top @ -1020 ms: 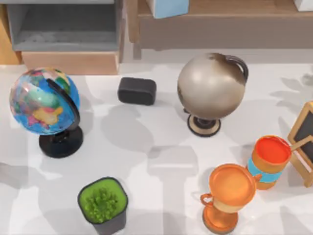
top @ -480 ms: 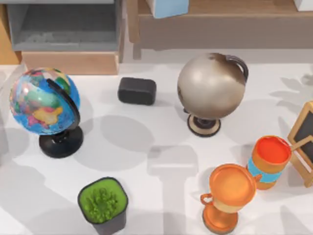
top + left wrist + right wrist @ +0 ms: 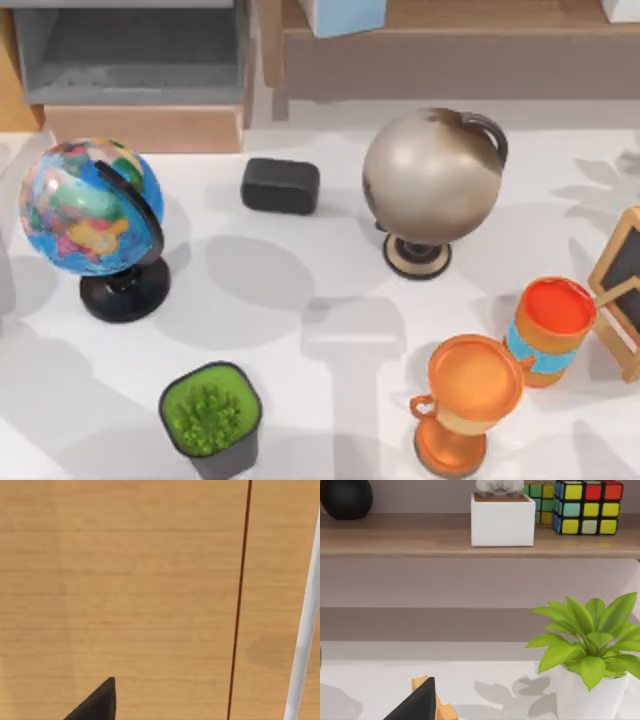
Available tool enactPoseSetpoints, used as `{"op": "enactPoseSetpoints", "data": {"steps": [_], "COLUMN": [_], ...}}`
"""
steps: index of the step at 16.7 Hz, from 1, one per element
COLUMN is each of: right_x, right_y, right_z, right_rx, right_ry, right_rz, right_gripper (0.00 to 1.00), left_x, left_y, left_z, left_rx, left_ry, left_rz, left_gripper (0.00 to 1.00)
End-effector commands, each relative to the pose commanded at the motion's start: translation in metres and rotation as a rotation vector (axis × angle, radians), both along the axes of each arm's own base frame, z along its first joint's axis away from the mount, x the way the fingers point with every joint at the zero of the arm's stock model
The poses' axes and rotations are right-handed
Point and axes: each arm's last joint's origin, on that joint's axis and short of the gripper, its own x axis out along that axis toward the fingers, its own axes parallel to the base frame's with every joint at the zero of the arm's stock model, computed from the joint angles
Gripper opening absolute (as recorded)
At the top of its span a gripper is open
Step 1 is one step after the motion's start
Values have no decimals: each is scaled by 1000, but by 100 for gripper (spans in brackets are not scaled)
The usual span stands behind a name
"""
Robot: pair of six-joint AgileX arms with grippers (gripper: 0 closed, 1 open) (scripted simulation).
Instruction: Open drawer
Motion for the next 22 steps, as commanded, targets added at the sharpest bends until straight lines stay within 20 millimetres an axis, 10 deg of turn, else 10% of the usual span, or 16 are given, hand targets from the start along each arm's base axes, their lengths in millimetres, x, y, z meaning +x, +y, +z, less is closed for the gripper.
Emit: {"op": "enactPoseSetpoints", "data": {"steps": [8,22], "right_x": [0,0], "right_y": [0,0], "right_z": [0,0], "right_rx": [0,0], "right_ry": [0,0], "right_rz": [0,0], "right_gripper": [100,100], "left_x": [18,18], "left_y": [1,1], "left_z": [0,0], "left_rx": [0,0], "left_ry": [0,0], "left_rz": [0,0], "left_gripper": [100,0]}}
